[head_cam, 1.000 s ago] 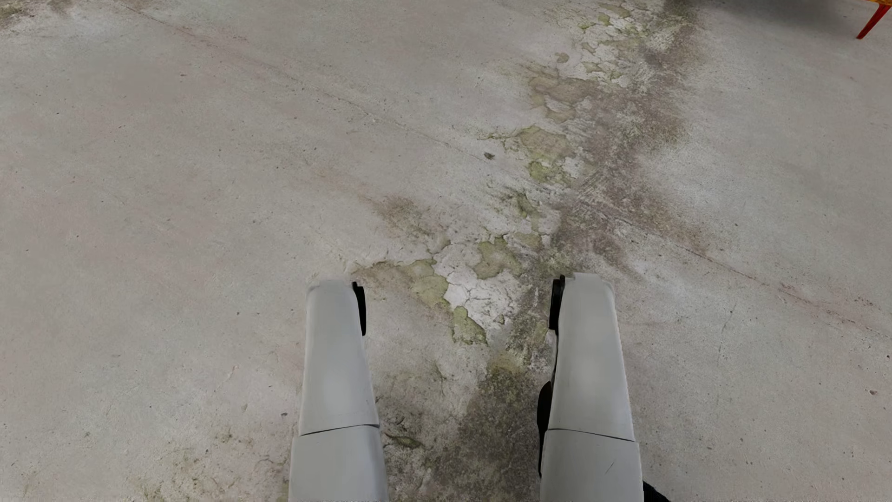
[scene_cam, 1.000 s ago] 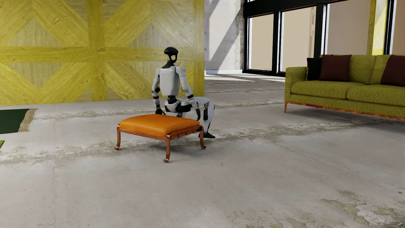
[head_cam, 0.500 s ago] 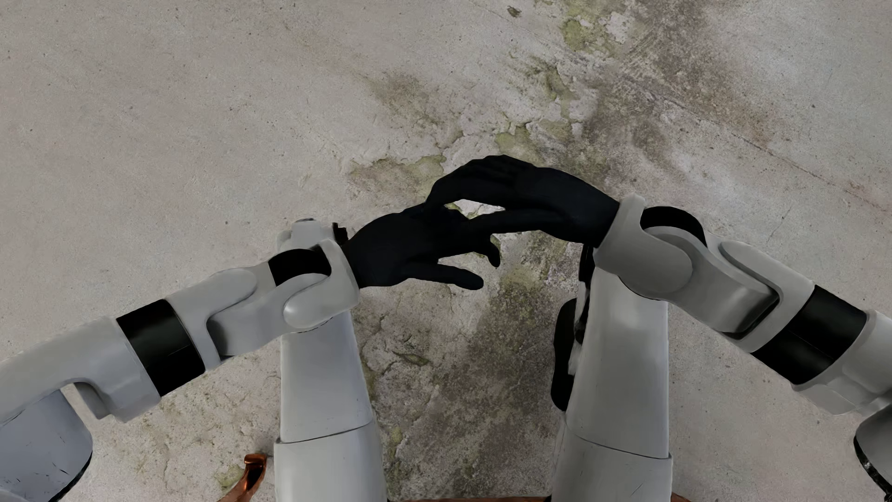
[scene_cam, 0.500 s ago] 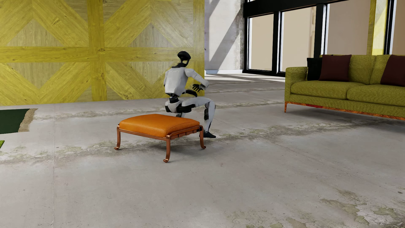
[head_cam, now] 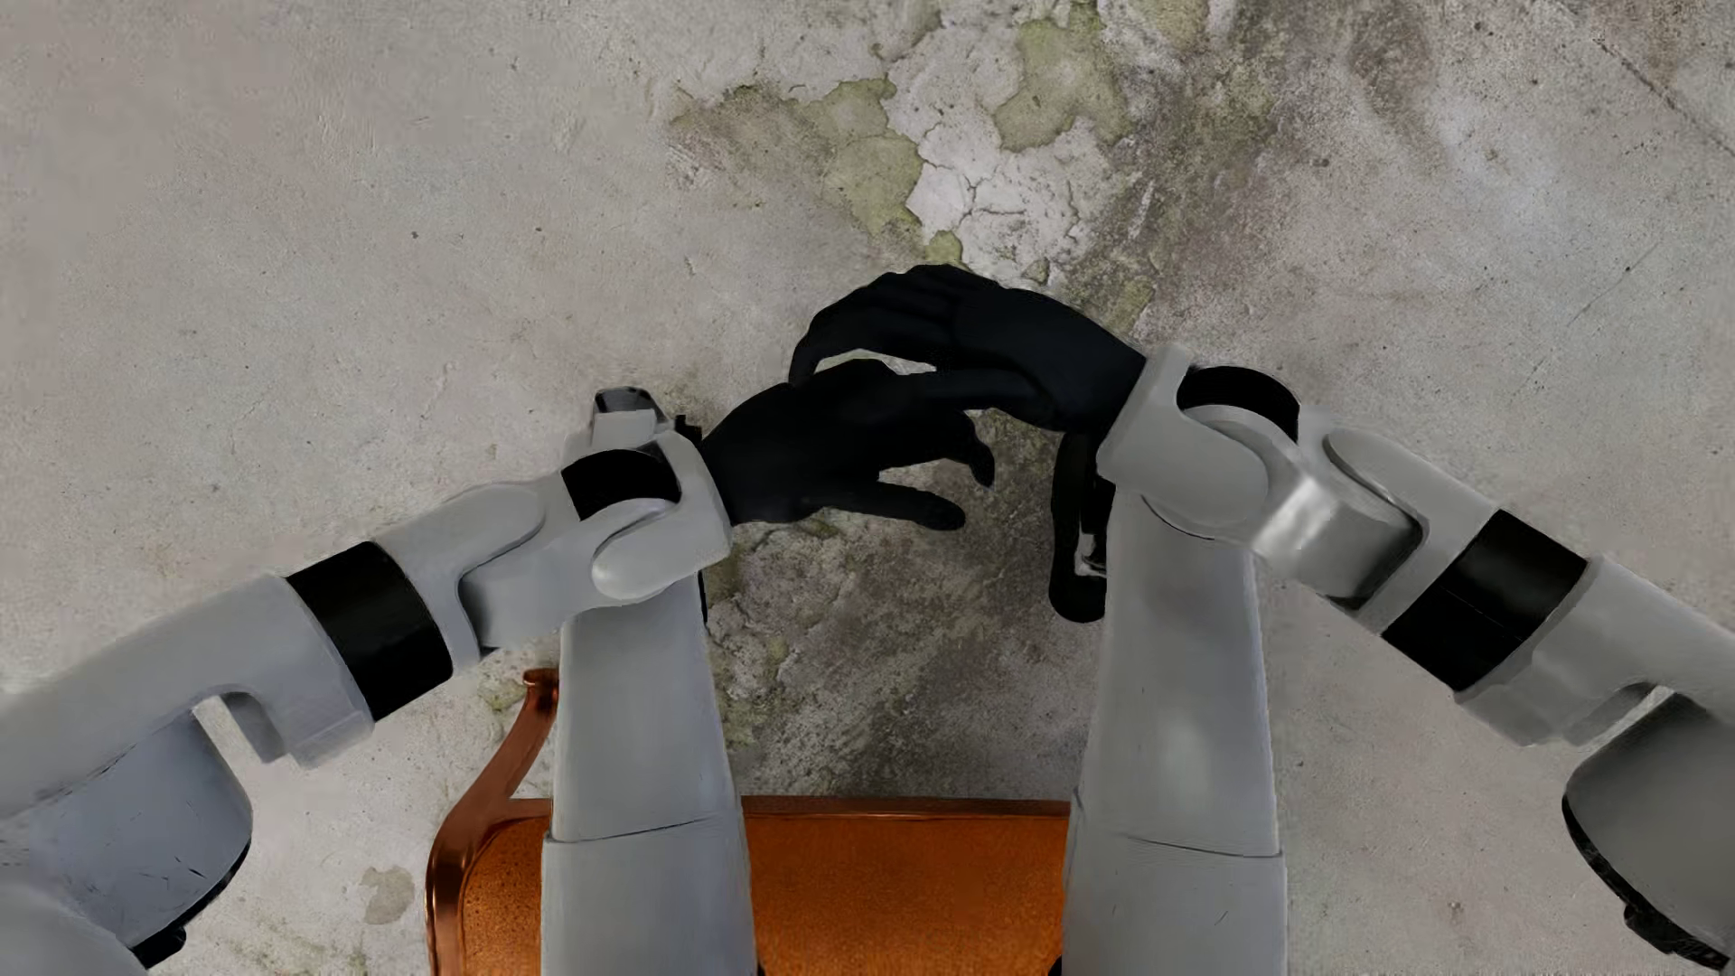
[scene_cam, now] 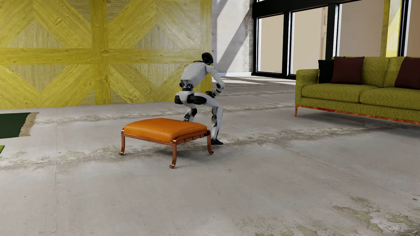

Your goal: Get off of chair

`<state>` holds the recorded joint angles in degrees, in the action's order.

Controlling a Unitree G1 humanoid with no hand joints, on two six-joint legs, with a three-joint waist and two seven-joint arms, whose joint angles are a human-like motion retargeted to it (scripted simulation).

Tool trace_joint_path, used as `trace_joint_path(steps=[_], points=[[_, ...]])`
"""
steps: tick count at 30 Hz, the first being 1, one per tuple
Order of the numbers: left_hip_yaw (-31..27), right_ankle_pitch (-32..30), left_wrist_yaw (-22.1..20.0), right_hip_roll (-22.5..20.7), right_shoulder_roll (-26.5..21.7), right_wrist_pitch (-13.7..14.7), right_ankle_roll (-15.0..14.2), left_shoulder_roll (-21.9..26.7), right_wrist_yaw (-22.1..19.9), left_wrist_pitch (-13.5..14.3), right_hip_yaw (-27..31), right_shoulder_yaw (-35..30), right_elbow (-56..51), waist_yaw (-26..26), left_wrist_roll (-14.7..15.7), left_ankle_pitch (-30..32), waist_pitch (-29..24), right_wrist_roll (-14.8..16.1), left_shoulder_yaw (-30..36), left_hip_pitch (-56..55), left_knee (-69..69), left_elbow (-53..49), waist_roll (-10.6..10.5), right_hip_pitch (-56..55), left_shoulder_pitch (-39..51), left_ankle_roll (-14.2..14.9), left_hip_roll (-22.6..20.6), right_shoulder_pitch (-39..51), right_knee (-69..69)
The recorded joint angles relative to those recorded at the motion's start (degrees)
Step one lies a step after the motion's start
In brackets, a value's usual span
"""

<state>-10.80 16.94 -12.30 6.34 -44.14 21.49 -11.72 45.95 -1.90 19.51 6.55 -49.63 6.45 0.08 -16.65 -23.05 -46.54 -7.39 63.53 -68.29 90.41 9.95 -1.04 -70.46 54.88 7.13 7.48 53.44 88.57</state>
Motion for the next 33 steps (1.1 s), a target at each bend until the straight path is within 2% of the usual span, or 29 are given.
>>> trace_joint_path(steps=[2, 4, 5, 6, 8, 9, 10, 12, 14, 16, 18, 20, 22, 27, 30, 33], points=[[1.9, -2.2, 8.6, -0.7, 7.7, -1.2, 1.4, -8.0, 6.4, 0.3, -1.6, 2.8, 12.0, 0.0, -3.0, 2.4, 2.6, -5.5, -5.5, 8.2, -10.8, 11.3, 0.3, 8.7, -4.8, -1.6, -0.4, -4.2, -11.1], [4.0, -5.1, 15.1, -1.4, 15.9, -1.8, 2.5, -16.4, 9.6, 0.5, -3.4, 4.9, 25.6, 0.0, -6.2, 5.2, 6.1, -11.0, -9.9, 17.2, -22.0, 23.4, 0.7, 18.3, -9.9, -2.9, -0.7, -8.7, -22.9], [5.1, -6.8, 18.2, -1.7, 19.7, -2.4, 3.1, -20.0, 11.0, 0.5, -4.2, 6.6, 32.4, 0.0, -7.2, 6.7, 8.2, -12.5, -12.6, 21.8, -27.7, 28.8, 0.8, 23.2, -12.4, -3.3, -0.8, -10.9, -29.0], [6.2, -8.6, 20.7, -2.3, 22.8, -4.1, 3.9, -23.1, 12.1, -0.9, -5.0, 8.4, 38.7, 0.0, -6.5, 8.3, 10.5, -13.0, -15.7, 26.6, -33.6, 33.4, 1.1, 28.0, -15.0, -3.7, -1.0, -13.3, -35.1], [8.3, -12.2, 19.6, -3.5, 27.3, -9.7, 5.5, -27.4, 10.5, -7.5, -6.3, 12.1, 48.0, 0.3, -3.1, 11.6, 15.3, -10.8, -20.1, 36.3, -45.3, 40.7, 1.8, 38.3, -20.7, -5.1, -1.8, -19.1, -47.7], [9.2, -13.9, 19.7, -4.0, 28.4, -12.2, 6.2, -28.3, 10.6, -9.9, -6.8, 14.6, 51.0, 0.4, -1.3, 13.2, 18.1, -8.8, -22.1, 41.1, -51.1, 42.8, 1.9, 43.7, -24.0, -5.8, -2.4, -22.4, -54.1], [10.6, -15.6, 21.4, -4.7, 28.9, -13.6, 6.8, -28.2, 11.3, -10.7, -7.5, 16.8, 53.0, 0.6, 0.4, 14.6, 20.8, -7.0, -24.5, 46.4, -57.0, 43.8, 2.2, 49.4, -27.6, -6.5, -3.0, -25.9, -60.7], [12.8, -18.1, 24.3, -5.4, 28.3, -13.9, 7.3, -26.3, 12.5, -10.1, -8.7, 20.5, 54.8, 0.5, 1.9, 16.7, 27.0, -4.8, -29.0, 55.5, -67.1, 42.7, 2.5, 59.1, -35.1, -7.0, -4.0, -33.2, -71.4], [14.6, -19.9, 24.8, -6.1, 27.0, -13.2, 8.0, -23.9, 11.8, -8.6, -10.0, 23.5, 55.2, 0.7, 2.3, 18.0, 33.1, -3.7, -33.2, 63.7, -75.8, 40.7, 2.7, 68.1, -42.5, -7.4, -4.8, -40.3, -81.4], [16.3, -19.2, 24.9, -6.4, 26.5, -12.9, 7.8, -22.4, 11.2, -8.2, -11.0, 27.2, 56.9, 0.8, 3.2, 18.8, 38.1, -3.1, -37.2, 69.0, -81.9, 40.9, 2.6, 72.0, -47.5, -7.1, -5.0, -44.8, -84.6], [18.6, -18.3, 21.5, -6.4, 26.2, -13.0, 6.8, -22.3, 10.3, -8.7, -12.4, 32.3, 58.8, 1.4, 4.4, 15.9, 39.8, -0.9, -42.7, 74.6, -81.7, 45.1, 3.3, 80.0, -51.7, -5.9, -4.5, -49.5, -88.8], [18.9, -17.0, 17.2, -6.5, 27.1, -14.0, 6.7, -23.3, 8.7, -11.8, -12.8, 34.5, 62.2, 1.7, 6.8, 14.7, 42.6, -0.1, -45.1, 77.3, -81.6, 51.2, 3.6, 82.8, -53.7, -6.3, -4.5, -51.8, -88.7], [19.4, -16.4, 15.8, -6.3, 27.8, -14.6, 6.4, -24.1, 8.3, -13.5, -13.3, 35.3, 64.6, 1.9, 7.6, 14.1, 44.1, 0.1, -46.5, 79.2, -81.7, 55.7, 3.6, 84.5, -54.1, -6.2, -4.5, -52.6, -88.7], [18.8, -15.6, 19.4, -5.8, 29.0, -14.2, 6.2, -23.2, 9.7, -11.9, -13.8, 35.6, 62.6, 2.4, 5.3, 13.7, 45.6, 0.1, -45.8, 80.4, -81.9, 53.6, 4.1, 85.9, -55.4, -6.4, -4.9, -53.5, -88.6], [17.5, -15.7, 19.6, -5.2, 29.8, -13.9, 6.4, -24.3, 9.5, -11.5, -14.5, 34.9, 61.2, 2.9, 5.7, 14.4, 45.6, 0.8, -44.2, 79.5, -82.1, 51.3, 4.6, 85.7, -54.4, -6.8, -5.6, -52.9, -88.5], [15.8, -16.1, 19.4, -4.3, 29.6, -13.9, 6.7, -26.1, 9.6, -11.5, -15.4, 34.6, 60.1, 3.6, 6.1, 15.4, 45.4, 1.1, -42.1, 78.6, -82.2, 48.4, 4.1, 86.0, -53.5, -7.2, -6.8, -52.9, -88.6]])
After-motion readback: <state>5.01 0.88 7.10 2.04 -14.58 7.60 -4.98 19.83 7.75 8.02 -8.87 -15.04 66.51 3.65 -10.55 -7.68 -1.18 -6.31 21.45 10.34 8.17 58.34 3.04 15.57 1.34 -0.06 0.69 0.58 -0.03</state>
